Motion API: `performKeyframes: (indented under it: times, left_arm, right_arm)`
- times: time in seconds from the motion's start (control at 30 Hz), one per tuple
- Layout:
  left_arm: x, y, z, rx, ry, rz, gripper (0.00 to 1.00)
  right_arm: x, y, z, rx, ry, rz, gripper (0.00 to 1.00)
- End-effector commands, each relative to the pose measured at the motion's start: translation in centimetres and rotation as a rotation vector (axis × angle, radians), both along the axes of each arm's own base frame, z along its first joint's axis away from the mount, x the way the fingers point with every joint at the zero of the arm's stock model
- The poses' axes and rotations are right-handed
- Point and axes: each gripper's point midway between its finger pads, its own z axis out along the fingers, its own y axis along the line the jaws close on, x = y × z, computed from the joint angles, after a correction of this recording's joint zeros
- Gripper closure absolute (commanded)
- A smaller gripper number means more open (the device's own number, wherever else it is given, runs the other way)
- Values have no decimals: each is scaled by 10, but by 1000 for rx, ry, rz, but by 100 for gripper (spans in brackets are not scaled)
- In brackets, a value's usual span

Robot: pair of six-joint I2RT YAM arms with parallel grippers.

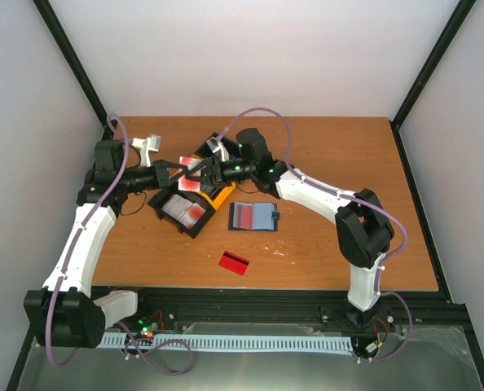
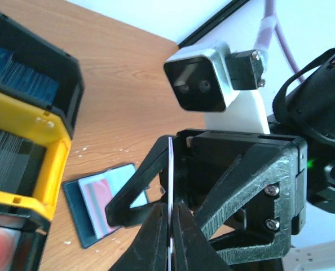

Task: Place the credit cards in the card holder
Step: Pick up the credit card from the storage box.

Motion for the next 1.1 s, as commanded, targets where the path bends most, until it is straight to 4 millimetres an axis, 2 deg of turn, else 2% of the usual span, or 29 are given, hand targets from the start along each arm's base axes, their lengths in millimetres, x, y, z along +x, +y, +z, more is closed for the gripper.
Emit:
performKeyframes:
  times: [0.0,0.13,0.23,0.27,0.4,0.47,0.53,0.67,0.8,1.07]
  left_arm:
    - [-20,-14,43,-150,-71,-140,99]
    - [-25,-12,53,-185,-80,-164,99]
    - [-28,-9,58,-198,-89,-166,99]
    - [-29,-8,60,-203,-92,-170,96]
    - [-31,-7,63,-214,-91,-176,75]
    - [-31,-6,61,-216,-87,-177,70]
    - [-32,-6,58,-218,-80,-176,70]
    - [-33,-5,60,-227,-82,-184,78]
    - [-32,-4,52,-228,-55,-182,89]
    - [-31,-4,45,-239,-54,-193,96]
  right_arm:
    - [-9,2,37,147,-28,18,54]
    - [-18,-10,55,233,-31,17,81]
    - [-20,-21,65,289,-41,10,93]
    - [-21,-24,69,304,-48,9,96]
    - [-26,-32,83,333,-91,36,97]
    - [-28,-34,87,340,-108,44,97]
    - [-30,-36,90,352,-114,52,97]
    - [-36,-41,97,396,-129,77,97]
    - [-43,-44,107,432,-153,110,97]
    - [-51,-48,111,453,-156,139,97]
